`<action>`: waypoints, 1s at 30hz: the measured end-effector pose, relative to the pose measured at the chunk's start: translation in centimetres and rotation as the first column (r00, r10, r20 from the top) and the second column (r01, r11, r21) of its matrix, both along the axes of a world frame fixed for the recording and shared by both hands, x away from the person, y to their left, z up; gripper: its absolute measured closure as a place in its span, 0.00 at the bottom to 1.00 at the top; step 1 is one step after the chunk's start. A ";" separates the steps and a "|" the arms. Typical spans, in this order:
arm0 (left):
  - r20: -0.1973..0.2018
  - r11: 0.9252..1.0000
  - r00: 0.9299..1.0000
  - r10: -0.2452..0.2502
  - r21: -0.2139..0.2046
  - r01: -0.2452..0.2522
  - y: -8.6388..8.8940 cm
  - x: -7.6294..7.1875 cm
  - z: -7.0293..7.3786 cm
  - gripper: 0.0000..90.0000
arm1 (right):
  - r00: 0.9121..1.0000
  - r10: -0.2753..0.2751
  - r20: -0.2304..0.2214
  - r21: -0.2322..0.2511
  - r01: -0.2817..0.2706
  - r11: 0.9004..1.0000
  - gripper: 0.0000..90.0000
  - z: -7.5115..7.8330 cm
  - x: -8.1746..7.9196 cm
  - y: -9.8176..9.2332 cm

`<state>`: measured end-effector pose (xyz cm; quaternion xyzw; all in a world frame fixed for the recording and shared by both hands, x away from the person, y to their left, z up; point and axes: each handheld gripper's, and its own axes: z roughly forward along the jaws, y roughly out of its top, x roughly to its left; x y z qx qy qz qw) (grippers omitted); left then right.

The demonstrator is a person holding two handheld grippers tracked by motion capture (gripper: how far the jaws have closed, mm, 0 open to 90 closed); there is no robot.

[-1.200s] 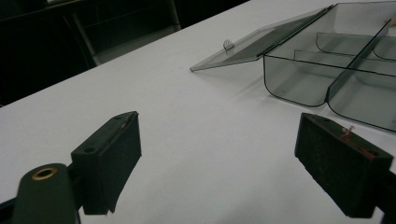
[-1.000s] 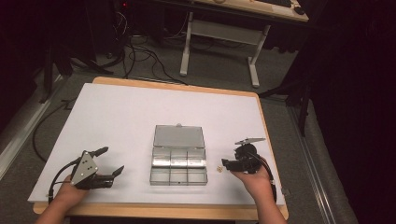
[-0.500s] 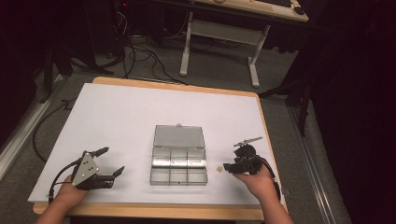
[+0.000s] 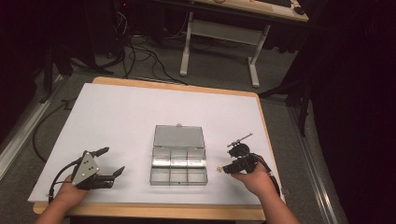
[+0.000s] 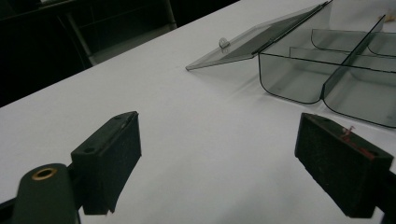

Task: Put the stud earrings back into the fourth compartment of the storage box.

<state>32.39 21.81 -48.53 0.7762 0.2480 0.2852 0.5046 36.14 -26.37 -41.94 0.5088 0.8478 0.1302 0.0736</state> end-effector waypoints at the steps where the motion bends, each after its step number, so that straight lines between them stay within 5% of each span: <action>1: 0.000 1.000 1.000 0.003 0.000 -0.003 0.0 0.0 0.0 0.17 | 1.000 0.002 -0.013 -0.005 -0.002 1.000 0.56 0.0 0.1 0.2; 15: -0.016 1.000 1.000 -0.010 0.003 0.011 0.0 0.2 0.0 0.17 | 0.994 0.078 -0.078 -0.064 -0.083 0.994 0.70 0.6 1.6 2.0; 30: -0.004 1.000 1.000 -0.012 0.016 0.012 -0.1 0.0 0.0 0.17 | 0.983 0.100 -0.157 -0.078 -0.114 0.990 0.91 -1.0 2.6 2.7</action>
